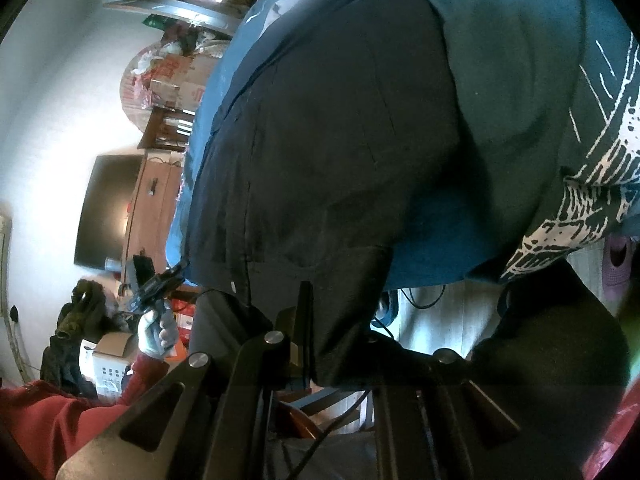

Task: Fold large clothes
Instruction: 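Grasp the jacket's side edge with the left tool while the right tool grasps it too, then lift the held edge and fold the jacket over onto itself with both tools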

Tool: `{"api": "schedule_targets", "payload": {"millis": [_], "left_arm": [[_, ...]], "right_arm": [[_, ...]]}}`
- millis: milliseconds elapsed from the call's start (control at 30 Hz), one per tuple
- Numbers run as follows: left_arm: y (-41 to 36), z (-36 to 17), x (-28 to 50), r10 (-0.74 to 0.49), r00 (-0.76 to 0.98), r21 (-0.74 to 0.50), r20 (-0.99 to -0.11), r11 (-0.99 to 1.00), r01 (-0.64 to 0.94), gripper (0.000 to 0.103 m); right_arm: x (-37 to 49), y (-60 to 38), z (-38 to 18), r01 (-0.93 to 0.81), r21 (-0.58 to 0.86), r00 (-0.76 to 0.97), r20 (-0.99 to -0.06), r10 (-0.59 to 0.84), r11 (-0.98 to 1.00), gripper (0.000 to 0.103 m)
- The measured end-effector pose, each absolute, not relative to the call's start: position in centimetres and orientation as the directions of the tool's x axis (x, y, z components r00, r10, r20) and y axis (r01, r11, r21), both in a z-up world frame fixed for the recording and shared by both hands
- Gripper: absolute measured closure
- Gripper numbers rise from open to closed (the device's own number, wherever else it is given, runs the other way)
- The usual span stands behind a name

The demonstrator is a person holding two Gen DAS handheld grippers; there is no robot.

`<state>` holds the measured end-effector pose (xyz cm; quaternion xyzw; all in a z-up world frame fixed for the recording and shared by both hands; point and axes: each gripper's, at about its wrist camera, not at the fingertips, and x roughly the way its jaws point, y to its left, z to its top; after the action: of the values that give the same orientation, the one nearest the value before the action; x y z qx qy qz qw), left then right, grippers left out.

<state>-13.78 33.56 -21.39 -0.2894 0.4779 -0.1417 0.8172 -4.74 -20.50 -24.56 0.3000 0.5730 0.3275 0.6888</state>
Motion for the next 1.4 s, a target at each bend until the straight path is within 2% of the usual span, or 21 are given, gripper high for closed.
{"api": "schedule_targets", "payload": {"millis": [300,367,433,533,767,867,933,1100,1233,1267,1300,1333,1367,1400], "left_arm": [[32.6,-21.6,-13.4,-0.477,0.471,-0.554,-0.742,0.832,-0.028,0.073],[32.2,-21.6,-13.4,-0.475,0.456,-0.542,-0.752,0.84,-0.02,0.091],[31.7,-20.7,-13.5,-0.482,0.451,-0.548,-0.751,0.837,-0.019,0.095],[32.5,-17.3,-14.1,-0.576,0.519,-0.673,-0.631,0.74,0.003,0.096],[35.2,-11.7,-11.0,-0.644,0.648,-0.809,-0.407,0.583,0.07,0.096],[36.6,-10.0,-8.0,-0.65,0.686,-0.847,-0.328,0.524,0.091,0.096],[36.9,-8.7,-5.2,-0.636,0.705,-0.844,-0.313,0.527,0.101,0.096],[37.7,-7.8,3.9,-0.609,0.709,-0.821,-0.356,0.566,0.074,0.095],[38.0,-9.5,12.0,-0.593,0.686,-0.806,-0.421,0.592,0.017,0.091],[37.8,-10.4,14.2,-0.581,0.676,-0.789,-0.453,0.614,-0.002,0.083],[37.7,-11.8,16.6,-0.539,0.673,-0.752,-0.507,0.658,-0.039,0.079],[37.6,-13.2,18.2,-0.506,0.665,-0.726,-0.55,0.683,-0.081,0.066],[37.7,-15.1,19.9,-0.479,0.647,-0.7,-0.593,0.704,-0.12,0.056],[38.0,-17.7,21.9,-0.43,0.618,-0.659,-0.658,0.727,-0.196,0.055]], "right_arm": [[-4.3,-20.0,-24.6,-0.103,0.798,0.13,-0.581,0.804,0.594,0.089],[-4.4,-19.9,-24.4,-0.107,0.789,0.131,-0.592,0.795,0.605,0.09],[-4.7,-19.6,-23.6,-0.128,0.776,0.141,-0.602,0.786,0.618,0.093],[-5.3,-19.4,-20.0,-0.187,0.788,0.182,-0.558,0.81,0.586,0.094],[-2.9,-20.6,-12.3,-0.272,0.801,0.282,-0.464,0.84,0.534,0.094],[0.6,-21.1,-9.9,-0.296,0.786,0.31,-0.458,0.833,0.543,0.095],[4.4,-21.3,-8.4,-0.314,0.777,0.327,-0.451,0.83,0.546,0.095],[16.6,-19.9,-7.3,-0.321,0.751,0.343,-0.476,0.81,0.577,0.094],[27.2,-18.2,-9.4,-0.296,0.731,0.326,-0.527,0.785,0.614,0.092],[30.4,-17.6,-10.6,-0.291,0.729,0.311,-0.541,0.782,0.62,0.086],[32.9,-17.4,-12.0,-0.273,0.737,0.291,-0.55,0.783,0.619,0.085],[34.6,-17.2,-13.4,-0.253,0.732,0.279,-0.571,0.772,0.633,0.079],[37.1,-17.0,-15.6,-0.212,0.68,0.279,-0.646,0.711,0.702,0.061],[38.6,-17.1,-17.1,-0.172,0.617,0.289,-0.714,0.638,0.768,0.052]]}}
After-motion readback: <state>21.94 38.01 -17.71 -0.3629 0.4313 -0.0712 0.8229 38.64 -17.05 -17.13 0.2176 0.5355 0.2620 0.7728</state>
